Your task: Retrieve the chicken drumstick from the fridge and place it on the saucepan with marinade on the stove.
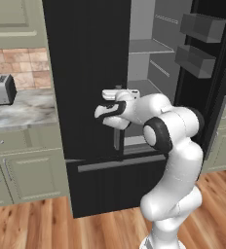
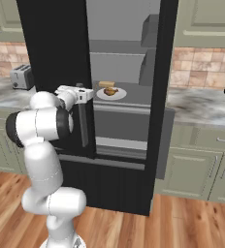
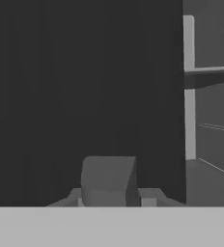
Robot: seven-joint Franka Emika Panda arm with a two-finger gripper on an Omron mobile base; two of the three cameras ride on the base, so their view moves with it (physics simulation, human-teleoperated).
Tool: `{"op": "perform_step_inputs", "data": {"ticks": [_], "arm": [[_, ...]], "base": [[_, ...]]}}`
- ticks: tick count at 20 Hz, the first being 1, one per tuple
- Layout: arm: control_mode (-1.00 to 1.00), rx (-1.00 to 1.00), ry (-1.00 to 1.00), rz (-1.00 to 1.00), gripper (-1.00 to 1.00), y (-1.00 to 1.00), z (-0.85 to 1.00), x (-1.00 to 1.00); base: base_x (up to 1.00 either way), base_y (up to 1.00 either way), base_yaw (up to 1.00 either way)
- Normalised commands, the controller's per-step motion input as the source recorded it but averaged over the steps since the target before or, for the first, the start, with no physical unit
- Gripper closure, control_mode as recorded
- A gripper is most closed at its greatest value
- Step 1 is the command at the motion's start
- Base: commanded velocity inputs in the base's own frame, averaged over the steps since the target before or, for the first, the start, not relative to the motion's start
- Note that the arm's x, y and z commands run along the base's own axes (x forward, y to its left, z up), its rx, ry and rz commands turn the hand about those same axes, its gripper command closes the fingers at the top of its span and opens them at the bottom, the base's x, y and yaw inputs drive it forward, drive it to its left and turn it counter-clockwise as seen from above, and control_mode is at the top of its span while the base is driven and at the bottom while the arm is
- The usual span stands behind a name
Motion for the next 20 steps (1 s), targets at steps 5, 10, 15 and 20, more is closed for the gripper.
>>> {"op": "perform_step_inputs", "data": {"ticks": [5, 10, 15, 20], "arm": [[-1.0, -0.01, 0.0, 0.0, 1.0, 0.46, 0.01, -0.66], [-1.0, -0.03, 0.0, 0.0, 1.0, 0.56, 0.0, -0.56], [-1.0, -0.02, 0.0, 0.0, 1.0, 0.65, 0.0, -0.47], [-1.0, -0.02, 0.0, 0.0, 1.0, 0.66, 0.01, -0.35]], "base": [[0.0, 0.0, 0.0], [0.0, 0.0, 0.0], [0.0, 0.0, 0.0], [0.0, 0.0, 0.0]]}}
